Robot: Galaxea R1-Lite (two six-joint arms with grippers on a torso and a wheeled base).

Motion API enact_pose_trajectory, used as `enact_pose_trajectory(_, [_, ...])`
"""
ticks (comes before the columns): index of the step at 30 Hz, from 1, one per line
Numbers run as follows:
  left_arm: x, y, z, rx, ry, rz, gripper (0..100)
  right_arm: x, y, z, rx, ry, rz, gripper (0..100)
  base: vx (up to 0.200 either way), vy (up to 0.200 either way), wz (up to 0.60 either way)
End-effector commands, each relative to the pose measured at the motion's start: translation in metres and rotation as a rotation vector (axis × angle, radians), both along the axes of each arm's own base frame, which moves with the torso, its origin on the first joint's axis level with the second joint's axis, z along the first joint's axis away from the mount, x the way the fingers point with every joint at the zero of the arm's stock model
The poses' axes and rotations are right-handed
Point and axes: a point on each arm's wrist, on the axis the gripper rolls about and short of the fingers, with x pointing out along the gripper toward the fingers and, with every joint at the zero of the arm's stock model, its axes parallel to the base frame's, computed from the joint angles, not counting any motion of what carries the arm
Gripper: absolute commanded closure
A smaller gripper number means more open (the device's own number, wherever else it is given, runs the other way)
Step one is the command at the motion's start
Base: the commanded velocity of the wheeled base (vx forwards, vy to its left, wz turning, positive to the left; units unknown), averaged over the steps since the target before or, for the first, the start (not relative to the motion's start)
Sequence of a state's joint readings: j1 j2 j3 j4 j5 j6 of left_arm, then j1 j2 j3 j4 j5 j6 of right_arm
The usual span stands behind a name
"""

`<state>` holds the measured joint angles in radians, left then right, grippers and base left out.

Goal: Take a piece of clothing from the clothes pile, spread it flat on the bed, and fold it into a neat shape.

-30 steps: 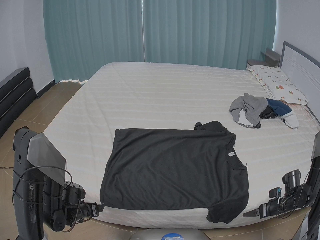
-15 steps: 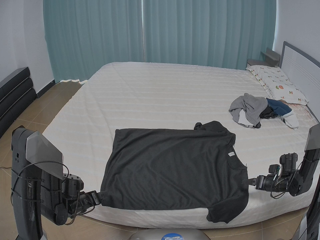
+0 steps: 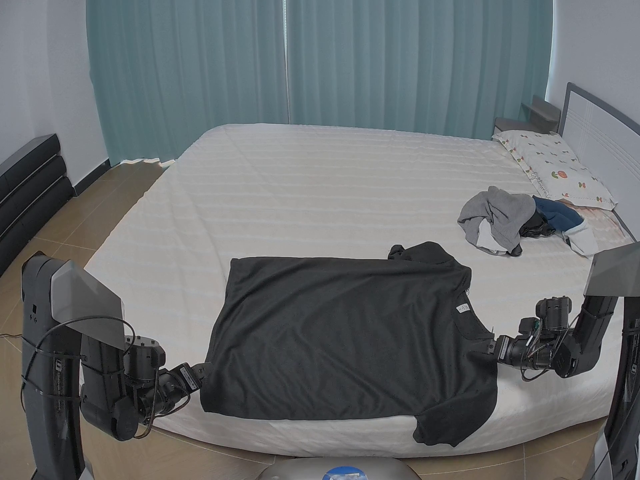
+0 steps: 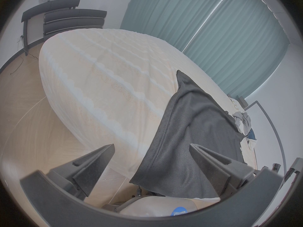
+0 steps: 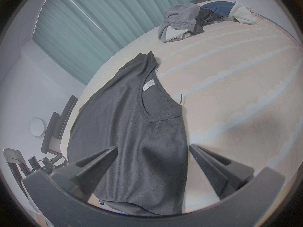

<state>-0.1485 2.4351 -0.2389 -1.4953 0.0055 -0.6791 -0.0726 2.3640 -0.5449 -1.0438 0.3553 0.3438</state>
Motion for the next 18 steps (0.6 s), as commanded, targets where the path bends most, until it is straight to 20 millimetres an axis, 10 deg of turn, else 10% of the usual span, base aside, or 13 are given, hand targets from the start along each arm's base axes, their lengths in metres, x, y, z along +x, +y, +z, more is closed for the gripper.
enact_pose_trajectory(1, [0.000,0.000,-0.001,0.000,0.000,0.000,0,0.000,0.002,-0.008,-0.004,0.020,0.002,100,0.000,0.000,0.00])
enact_pose_trajectory(18, [-0.001,-0.001,-0.003,0.006,0.010,-0.002,0,-0.027,-0.019,-0.001,-0.013,0.059,-0.072,100,0.000,0.000,0.00])
